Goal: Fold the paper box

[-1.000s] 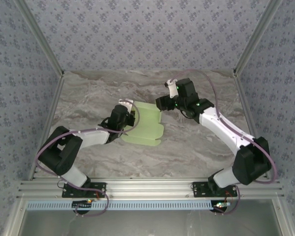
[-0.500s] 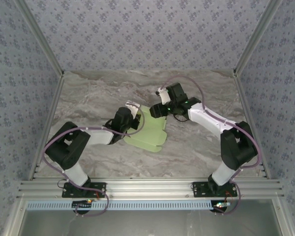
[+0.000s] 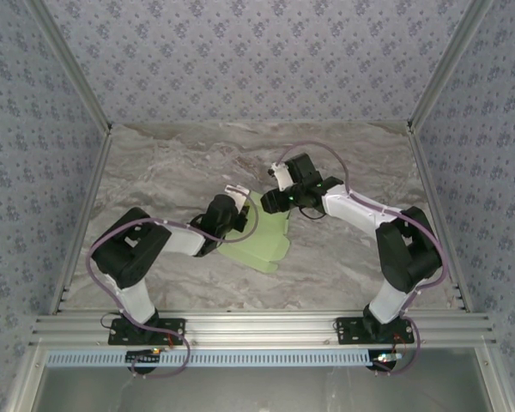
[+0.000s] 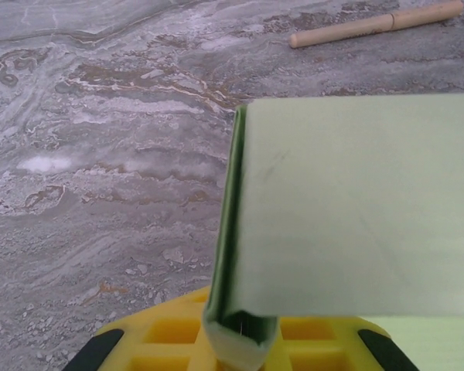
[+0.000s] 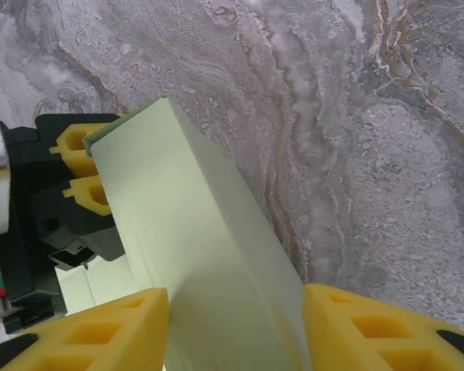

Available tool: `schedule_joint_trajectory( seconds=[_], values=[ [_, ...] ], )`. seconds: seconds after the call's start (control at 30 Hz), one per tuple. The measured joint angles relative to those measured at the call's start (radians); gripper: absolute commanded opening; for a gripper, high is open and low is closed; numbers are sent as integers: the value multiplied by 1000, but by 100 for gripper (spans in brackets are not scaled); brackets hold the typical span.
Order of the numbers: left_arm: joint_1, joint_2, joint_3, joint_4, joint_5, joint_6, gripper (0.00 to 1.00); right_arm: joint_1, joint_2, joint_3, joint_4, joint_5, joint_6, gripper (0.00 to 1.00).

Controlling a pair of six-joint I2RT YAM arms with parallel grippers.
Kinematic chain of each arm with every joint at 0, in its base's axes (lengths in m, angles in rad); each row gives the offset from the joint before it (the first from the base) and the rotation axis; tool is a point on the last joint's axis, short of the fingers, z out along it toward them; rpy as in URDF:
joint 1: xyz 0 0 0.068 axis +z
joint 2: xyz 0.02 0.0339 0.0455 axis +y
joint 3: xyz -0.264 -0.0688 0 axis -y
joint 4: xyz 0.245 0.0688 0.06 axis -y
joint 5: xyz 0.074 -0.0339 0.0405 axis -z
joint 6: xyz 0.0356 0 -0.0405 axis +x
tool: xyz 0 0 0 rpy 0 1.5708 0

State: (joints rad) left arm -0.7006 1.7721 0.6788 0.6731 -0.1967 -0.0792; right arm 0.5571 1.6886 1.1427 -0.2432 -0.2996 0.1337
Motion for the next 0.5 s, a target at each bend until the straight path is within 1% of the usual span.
schedule_joint_trajectory(
  seconds=[0.37, 0.5],
  values=[
    [-38, 32, 6, 27, -143, -63, 16, 37, 6, -7, 26, 39, 0, 45],
    [-48, 42, 14, 29, -171, -79, 14, 39, 6, -7, 27, 52, 0, 48]
  ],
)
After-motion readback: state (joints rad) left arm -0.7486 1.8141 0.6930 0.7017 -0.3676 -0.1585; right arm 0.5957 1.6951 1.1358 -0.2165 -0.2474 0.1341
